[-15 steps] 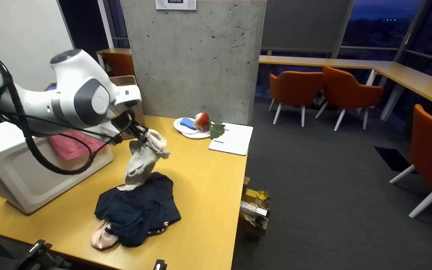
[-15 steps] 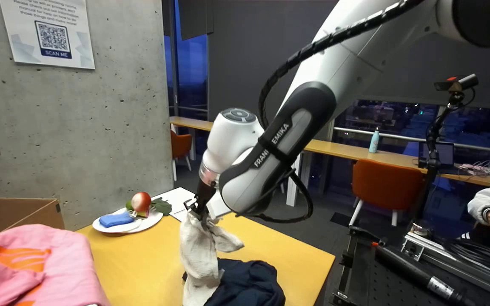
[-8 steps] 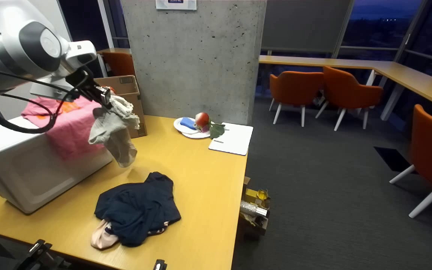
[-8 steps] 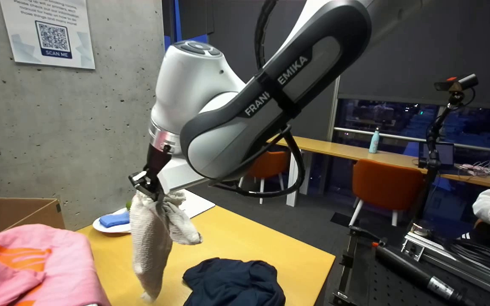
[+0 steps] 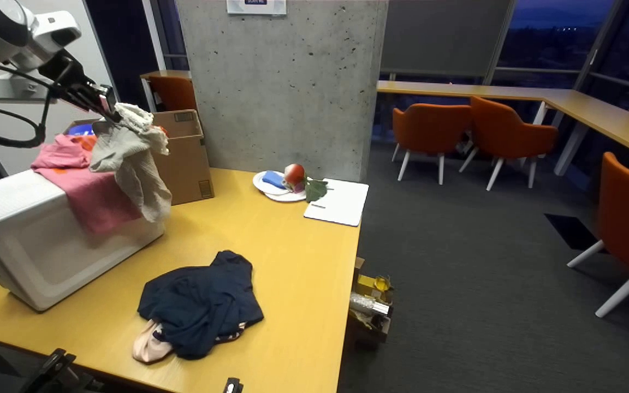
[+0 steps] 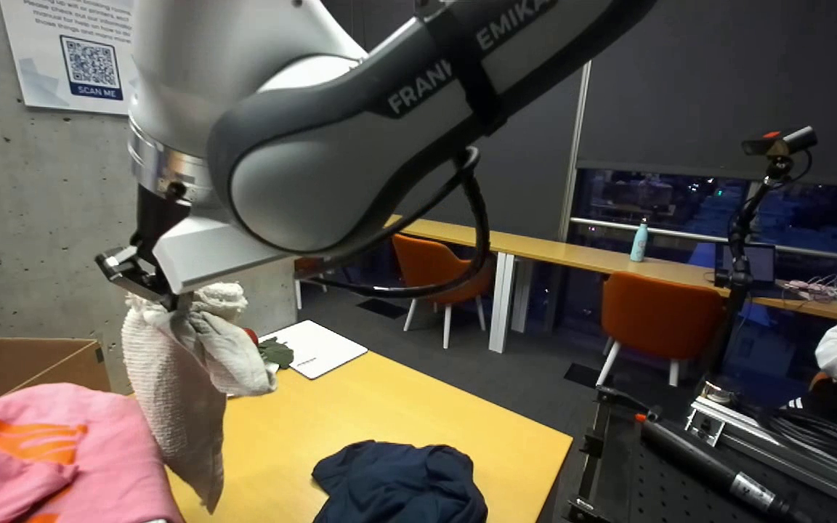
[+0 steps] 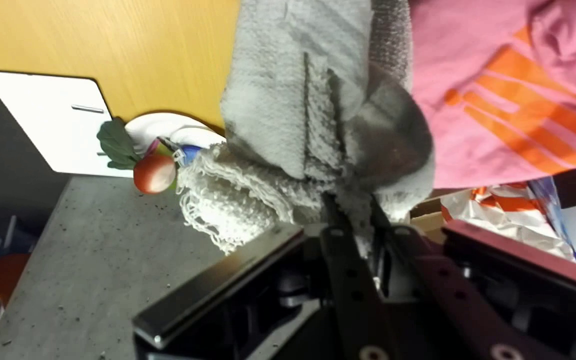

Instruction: Move the clothes to the box

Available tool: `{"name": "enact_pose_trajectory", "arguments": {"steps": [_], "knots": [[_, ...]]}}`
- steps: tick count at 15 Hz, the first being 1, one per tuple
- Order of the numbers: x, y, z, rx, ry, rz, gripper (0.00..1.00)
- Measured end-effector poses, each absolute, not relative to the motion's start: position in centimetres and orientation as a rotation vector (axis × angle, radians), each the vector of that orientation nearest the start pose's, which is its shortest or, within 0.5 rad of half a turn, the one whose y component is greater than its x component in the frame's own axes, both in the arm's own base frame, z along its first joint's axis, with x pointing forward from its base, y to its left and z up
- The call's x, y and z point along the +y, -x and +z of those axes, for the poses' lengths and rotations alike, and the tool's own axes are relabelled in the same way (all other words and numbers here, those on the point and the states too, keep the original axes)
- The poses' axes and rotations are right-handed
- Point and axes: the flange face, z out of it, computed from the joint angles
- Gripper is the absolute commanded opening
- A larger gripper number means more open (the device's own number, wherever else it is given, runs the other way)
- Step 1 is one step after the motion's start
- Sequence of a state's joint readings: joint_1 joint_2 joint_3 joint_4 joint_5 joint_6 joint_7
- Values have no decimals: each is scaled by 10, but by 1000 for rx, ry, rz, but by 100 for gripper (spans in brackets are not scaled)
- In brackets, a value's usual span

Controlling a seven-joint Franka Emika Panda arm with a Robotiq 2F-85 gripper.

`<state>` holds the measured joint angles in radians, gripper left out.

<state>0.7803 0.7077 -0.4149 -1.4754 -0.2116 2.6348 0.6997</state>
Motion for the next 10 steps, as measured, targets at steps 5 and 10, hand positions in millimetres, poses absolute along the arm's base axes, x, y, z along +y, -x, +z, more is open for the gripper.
{"name": "enact_pose_trajectory", "arguments": {"steps": [5, 10], "knots": [[388, -682, 359, -39, 3078, -957, 3], [440, -682, 328, -122, 3072, -920, 3]]}}
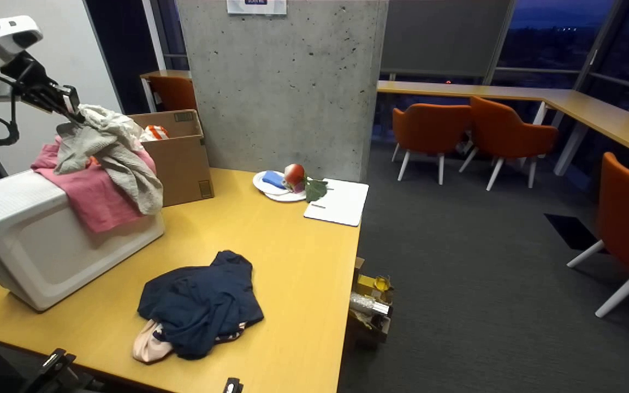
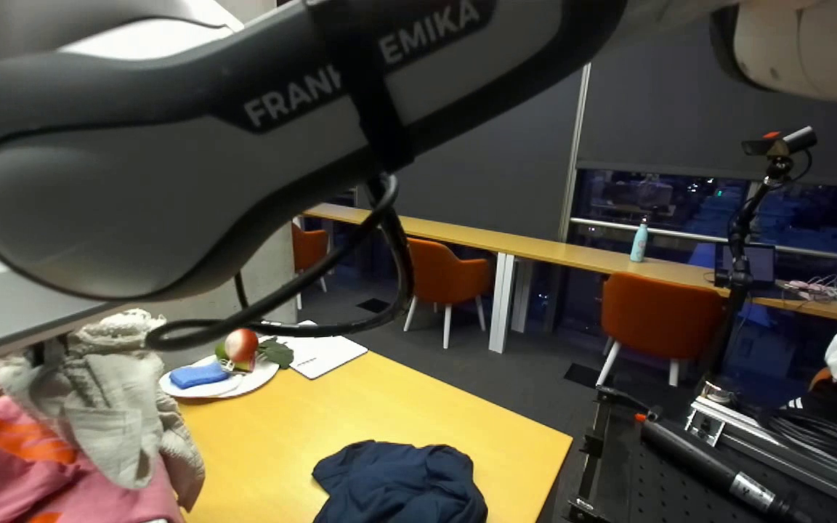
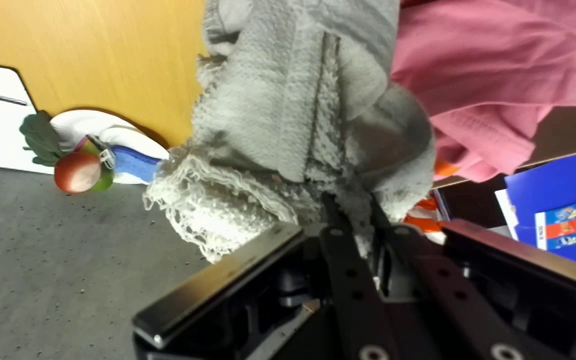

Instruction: Move the clothes to the box

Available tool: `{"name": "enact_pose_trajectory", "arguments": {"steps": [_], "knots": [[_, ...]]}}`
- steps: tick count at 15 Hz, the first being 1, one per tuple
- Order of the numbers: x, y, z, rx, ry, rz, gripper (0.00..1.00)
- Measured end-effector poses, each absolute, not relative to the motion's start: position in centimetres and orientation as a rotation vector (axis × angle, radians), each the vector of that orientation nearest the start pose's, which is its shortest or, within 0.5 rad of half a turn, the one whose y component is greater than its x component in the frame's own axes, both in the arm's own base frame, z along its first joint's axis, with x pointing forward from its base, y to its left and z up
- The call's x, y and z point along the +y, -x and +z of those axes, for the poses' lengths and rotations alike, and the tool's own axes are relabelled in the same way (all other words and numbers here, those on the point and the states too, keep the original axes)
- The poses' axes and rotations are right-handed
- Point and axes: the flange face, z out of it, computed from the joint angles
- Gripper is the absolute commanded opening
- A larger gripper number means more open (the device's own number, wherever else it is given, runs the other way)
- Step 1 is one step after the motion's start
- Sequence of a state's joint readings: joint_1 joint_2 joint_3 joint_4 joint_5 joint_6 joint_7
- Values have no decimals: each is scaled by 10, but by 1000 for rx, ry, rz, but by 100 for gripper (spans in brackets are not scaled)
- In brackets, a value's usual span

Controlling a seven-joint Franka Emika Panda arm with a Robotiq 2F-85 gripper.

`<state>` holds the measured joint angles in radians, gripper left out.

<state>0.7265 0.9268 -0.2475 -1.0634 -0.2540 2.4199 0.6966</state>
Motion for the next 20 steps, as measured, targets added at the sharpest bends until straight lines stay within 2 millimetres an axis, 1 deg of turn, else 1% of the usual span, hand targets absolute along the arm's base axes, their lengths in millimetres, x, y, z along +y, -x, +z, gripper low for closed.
{"name": "enact_pose_trajectory", "arguments": {"steps": [3, 5, 7, 8, 9, 10, 11, 12, 13, 15, 16, 18, 20], "knots": [[464, -680, 308, -174, 3062, -915, 3], [473, -680, 298, -196, 3066, -913, 3], [478, -681, 287, -219, 3067, -917, 3], [479, -681, 281, -228, 3068, -919, 36], [480, -682, 278, -236, 3067, -922, 37], [482, -682, 276, -242, 3065, -926, 43], [483, -682, 276, -246, 3060, -933, 51], [485, -682, 279, -251, 3054, -941, 57], [486, -683, 282, -255, 3047, -950, 66], [488, -683, 290, -260, 3033, -968, 78], [489, -683, 294, -261, 3026, -976, 87], [491, -684, 302, -260, 3013, -993, 100], [492, -685, 312, -255, 2997, -1013, 100]]}}
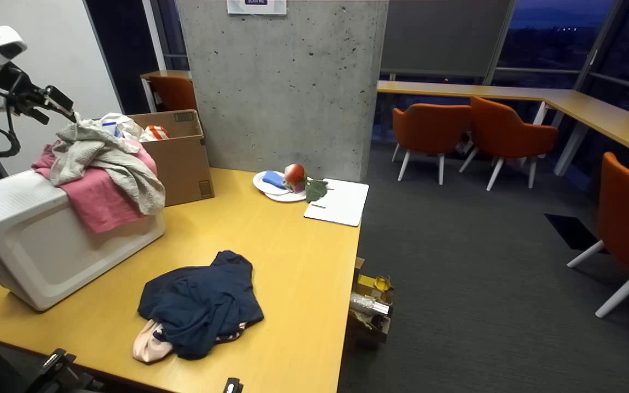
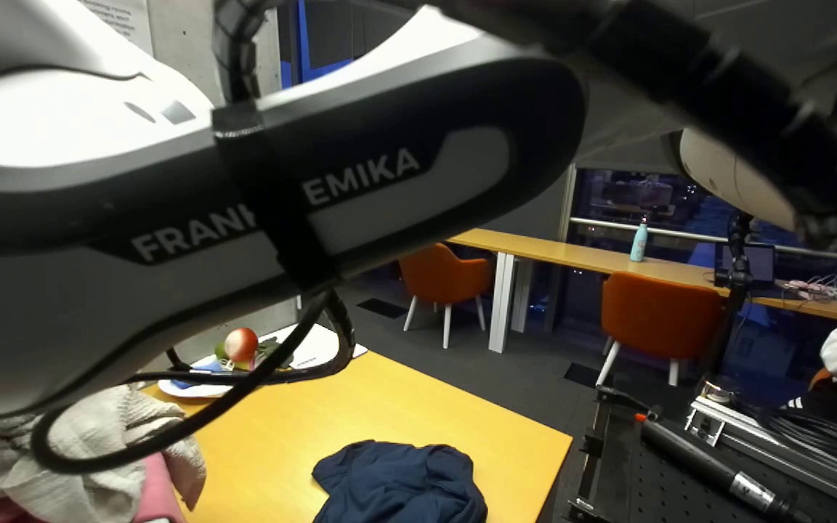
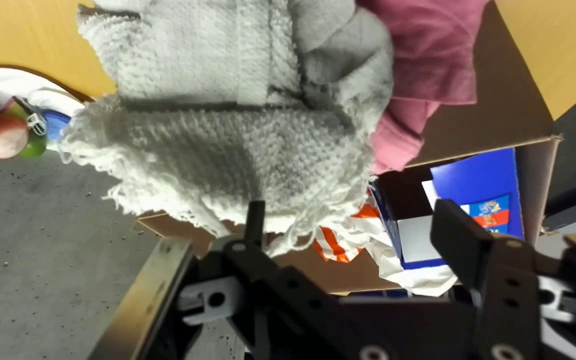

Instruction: Move the clothes to the box

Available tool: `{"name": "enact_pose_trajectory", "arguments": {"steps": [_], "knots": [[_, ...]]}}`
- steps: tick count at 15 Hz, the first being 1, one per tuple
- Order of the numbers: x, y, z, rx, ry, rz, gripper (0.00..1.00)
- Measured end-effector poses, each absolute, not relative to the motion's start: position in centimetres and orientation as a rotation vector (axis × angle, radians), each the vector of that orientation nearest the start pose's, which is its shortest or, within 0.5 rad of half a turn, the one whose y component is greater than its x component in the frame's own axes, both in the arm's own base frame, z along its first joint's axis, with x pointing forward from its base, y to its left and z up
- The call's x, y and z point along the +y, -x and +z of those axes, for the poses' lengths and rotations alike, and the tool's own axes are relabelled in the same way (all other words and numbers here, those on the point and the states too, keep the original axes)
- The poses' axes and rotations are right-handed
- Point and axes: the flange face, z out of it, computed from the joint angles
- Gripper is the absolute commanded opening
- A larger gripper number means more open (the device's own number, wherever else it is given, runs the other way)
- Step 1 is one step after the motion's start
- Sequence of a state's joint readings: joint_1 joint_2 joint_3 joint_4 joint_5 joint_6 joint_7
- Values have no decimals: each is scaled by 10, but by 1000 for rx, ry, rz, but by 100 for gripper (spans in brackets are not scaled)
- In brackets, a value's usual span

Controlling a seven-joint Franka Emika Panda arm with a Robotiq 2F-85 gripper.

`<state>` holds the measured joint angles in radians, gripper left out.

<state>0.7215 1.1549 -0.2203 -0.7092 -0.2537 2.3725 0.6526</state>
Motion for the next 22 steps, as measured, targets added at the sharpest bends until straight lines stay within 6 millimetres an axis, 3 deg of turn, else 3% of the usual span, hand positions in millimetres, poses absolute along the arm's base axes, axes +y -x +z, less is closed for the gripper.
{"name": "enact_pose_trajectory", "arguments": {"steps": [4, 7, 10, 13, 16, 22], "knots": [[482, -694, 340, -224, 2970, -1070, 100], [461, -704, 377, -162, 2968, -1087, 100], [438, -703, 419, -84, 2980, -1009, 100], [415, -693, 443, -14, 3007, -859, 100], [386, -682, 440, 69, 3054, -686, 100], [325, -655, 381, 239, 3136, -379, 100]]}}
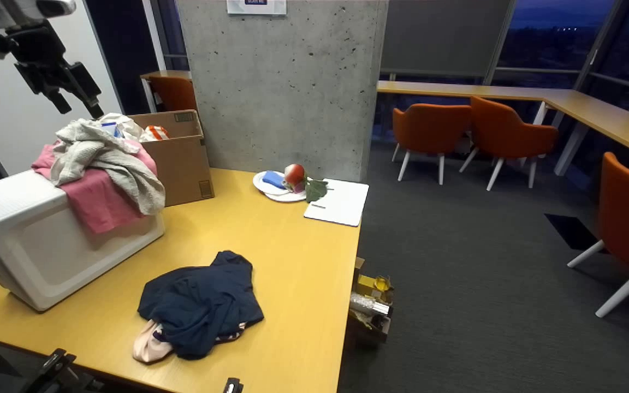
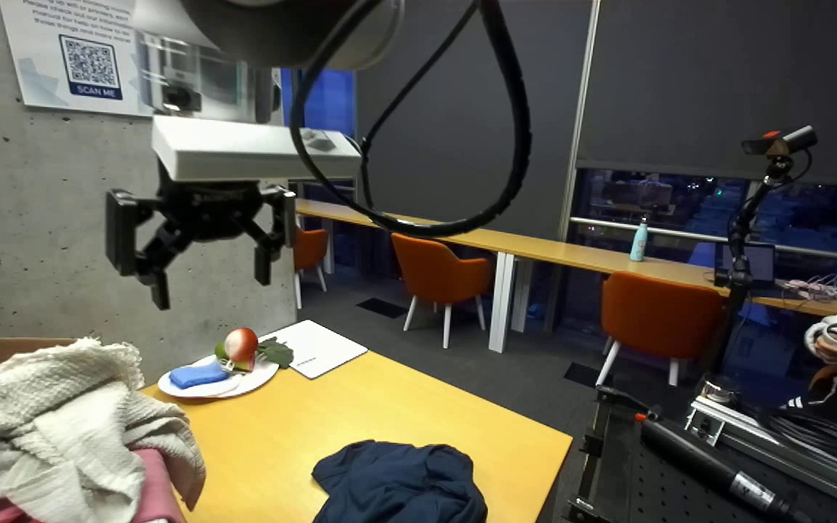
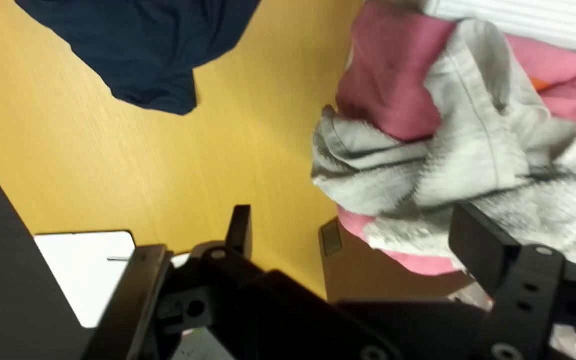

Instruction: Move the clothes to the box

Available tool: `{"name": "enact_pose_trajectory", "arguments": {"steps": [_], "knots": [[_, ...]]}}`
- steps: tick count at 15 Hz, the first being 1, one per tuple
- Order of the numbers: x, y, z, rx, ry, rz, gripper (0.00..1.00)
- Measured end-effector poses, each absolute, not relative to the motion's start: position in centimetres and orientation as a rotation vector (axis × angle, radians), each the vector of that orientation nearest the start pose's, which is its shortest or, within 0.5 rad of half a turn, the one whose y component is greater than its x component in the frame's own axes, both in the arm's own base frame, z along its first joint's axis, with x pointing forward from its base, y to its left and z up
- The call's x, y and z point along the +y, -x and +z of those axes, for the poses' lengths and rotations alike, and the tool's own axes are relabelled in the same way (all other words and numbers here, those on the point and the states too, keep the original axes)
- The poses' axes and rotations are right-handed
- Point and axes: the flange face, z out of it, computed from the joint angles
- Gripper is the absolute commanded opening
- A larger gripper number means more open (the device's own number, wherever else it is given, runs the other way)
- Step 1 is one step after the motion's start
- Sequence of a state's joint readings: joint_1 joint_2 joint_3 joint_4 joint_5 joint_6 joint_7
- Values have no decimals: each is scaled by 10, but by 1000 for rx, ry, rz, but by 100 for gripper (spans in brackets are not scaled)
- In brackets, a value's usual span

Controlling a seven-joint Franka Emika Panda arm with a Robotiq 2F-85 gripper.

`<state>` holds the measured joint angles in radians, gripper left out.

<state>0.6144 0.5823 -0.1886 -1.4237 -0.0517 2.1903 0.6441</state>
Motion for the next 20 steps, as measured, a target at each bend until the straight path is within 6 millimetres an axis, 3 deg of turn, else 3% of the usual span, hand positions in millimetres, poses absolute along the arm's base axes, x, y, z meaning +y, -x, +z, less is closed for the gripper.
{"name": "enact_pose_trajectory", "arguments": {"steps": [5, 8, 13, 17, 20], "knots": [[286, -615, 305, 357, 3165, -203, 100], [250, -588, 250, 463, 3190, -158, 100], [166, -532, 149, 598, 3180, -176, 100], [87, -489, 74, 668, 3172, -250, 100], [43, -483, 37, 698, 3175, -344, 100]]}}
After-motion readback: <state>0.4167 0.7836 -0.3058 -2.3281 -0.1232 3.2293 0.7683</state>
